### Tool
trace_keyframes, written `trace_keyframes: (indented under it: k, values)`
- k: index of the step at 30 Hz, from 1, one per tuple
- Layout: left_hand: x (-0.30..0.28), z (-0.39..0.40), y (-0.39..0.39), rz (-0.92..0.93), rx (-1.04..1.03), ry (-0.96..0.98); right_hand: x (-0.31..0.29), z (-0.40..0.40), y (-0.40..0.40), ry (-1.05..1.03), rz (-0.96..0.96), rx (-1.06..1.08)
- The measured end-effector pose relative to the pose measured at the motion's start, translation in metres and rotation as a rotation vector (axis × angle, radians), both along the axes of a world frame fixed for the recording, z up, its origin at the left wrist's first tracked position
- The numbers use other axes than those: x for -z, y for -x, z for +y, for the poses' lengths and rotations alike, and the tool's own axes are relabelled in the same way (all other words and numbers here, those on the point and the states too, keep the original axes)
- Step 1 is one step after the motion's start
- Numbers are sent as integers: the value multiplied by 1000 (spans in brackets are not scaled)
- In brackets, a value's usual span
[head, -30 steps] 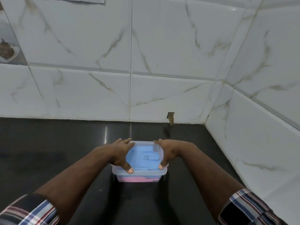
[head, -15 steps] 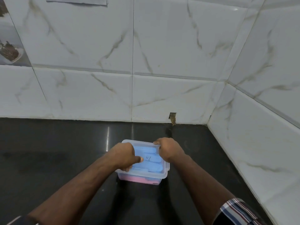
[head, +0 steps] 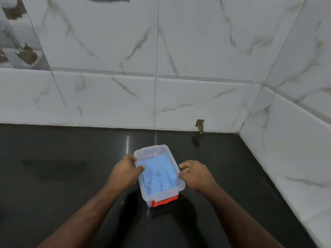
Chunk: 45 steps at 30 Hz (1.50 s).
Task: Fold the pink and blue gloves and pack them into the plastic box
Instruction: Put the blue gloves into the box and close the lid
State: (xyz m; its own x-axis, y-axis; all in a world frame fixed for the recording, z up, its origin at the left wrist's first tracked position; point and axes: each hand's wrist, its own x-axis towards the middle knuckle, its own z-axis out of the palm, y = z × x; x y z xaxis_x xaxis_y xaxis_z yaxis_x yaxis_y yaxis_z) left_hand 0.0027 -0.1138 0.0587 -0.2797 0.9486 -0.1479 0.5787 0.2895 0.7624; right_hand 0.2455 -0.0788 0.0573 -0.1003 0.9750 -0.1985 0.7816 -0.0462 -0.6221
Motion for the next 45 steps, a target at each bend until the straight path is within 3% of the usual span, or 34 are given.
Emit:
trace_keyframes:
  k: [3,10,12,16,18,20,23,28,36,45]
  values:
    - [4,-10,-3,-267,-60,36,7,-9,9,-6,67,-1]
    - [7,-9,-9,-388,-6,22,7,-9,2,-114,32,-19]
    - [13,-8,-8,-189,86,20,2,0,-1,-174,-50,-69]
    - [20,-8,-1,492,297,-113,-2,21,1,-336,-319,-110]
    - [16,-9,-1,634,368,-228,-5,25,8,-439,-460,-100]
    - [14,-6,-3,662,408,-292,-8,21,19,-486,-462,-121]
    - [15,-2,-10,691,385,-308,-7,4,38,-387,-436,-241]
    - [23,12,-25,768,339,-325,-3,-11,40,-407,-570,-309]
    - [15,60,-46,792,300,-280,2,53,31,-317,-466,-342]
    - [9,106,-36,806,372,-183,-13,100,44,-201,-510,-367]
